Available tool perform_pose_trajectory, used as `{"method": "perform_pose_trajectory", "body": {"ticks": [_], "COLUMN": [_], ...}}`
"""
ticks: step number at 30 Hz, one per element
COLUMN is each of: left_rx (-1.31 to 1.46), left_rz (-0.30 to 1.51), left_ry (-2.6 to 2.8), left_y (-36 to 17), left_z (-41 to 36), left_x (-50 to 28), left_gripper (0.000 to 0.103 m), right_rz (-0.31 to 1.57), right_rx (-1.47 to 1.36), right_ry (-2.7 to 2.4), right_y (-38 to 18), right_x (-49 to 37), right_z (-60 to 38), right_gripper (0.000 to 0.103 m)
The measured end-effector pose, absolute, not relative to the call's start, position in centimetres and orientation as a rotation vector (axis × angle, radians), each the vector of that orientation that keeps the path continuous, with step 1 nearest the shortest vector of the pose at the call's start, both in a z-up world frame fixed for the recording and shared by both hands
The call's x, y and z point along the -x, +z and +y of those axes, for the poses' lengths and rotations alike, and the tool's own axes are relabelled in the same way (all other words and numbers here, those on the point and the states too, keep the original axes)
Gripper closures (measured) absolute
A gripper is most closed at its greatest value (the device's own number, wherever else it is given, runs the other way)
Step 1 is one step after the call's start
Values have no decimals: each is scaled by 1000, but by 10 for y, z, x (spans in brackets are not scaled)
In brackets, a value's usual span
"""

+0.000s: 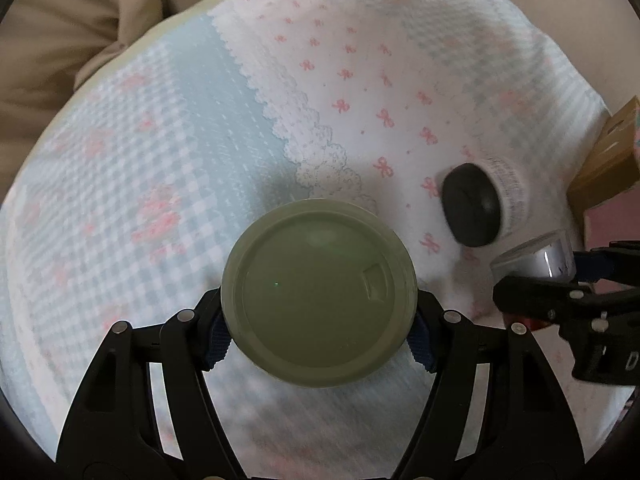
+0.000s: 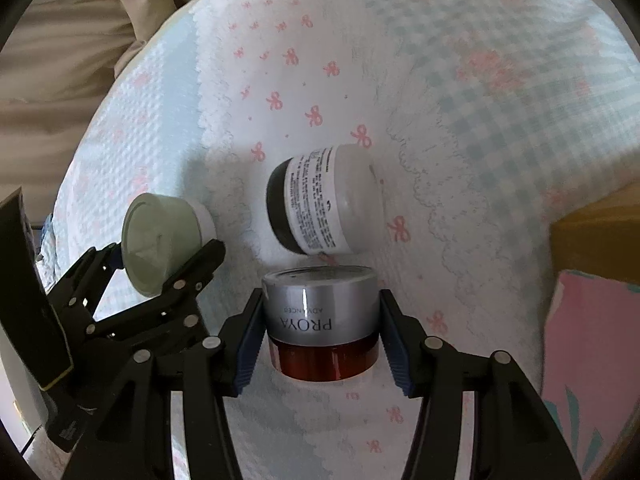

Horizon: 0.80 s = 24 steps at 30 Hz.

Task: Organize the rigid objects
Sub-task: 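Grasp the red-and-silver jar with the right tool while the left tool grasps the pale green jar, then carry the red-and-silver jar and pale green jar with both tools into the box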

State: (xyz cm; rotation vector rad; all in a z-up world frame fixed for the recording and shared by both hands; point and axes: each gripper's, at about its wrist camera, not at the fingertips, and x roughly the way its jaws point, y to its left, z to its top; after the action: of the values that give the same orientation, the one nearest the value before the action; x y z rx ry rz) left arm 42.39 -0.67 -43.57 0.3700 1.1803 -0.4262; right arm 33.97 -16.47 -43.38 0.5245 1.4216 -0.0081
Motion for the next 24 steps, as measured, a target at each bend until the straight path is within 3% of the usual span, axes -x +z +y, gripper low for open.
{"method": "perform_pose_trajectory", "body": {"ticks": [13, 24], "left_rx": [-272, -233], "left_rz": [1095, 1051], "left_ry": [-387, -463], "left_y": [-326, -228], "left_z": [33, 29], "left_x": [-341, -236], "left_gripper": [35, 35], "right_rz": [1314, 1245], "right_rx": [-515, -575], "right_ry": [4, -3], "right_y": [-347, -256], "right_x": [-286, -190], "right_z": [-151, -159], "right_gripper": [53, 53]}}
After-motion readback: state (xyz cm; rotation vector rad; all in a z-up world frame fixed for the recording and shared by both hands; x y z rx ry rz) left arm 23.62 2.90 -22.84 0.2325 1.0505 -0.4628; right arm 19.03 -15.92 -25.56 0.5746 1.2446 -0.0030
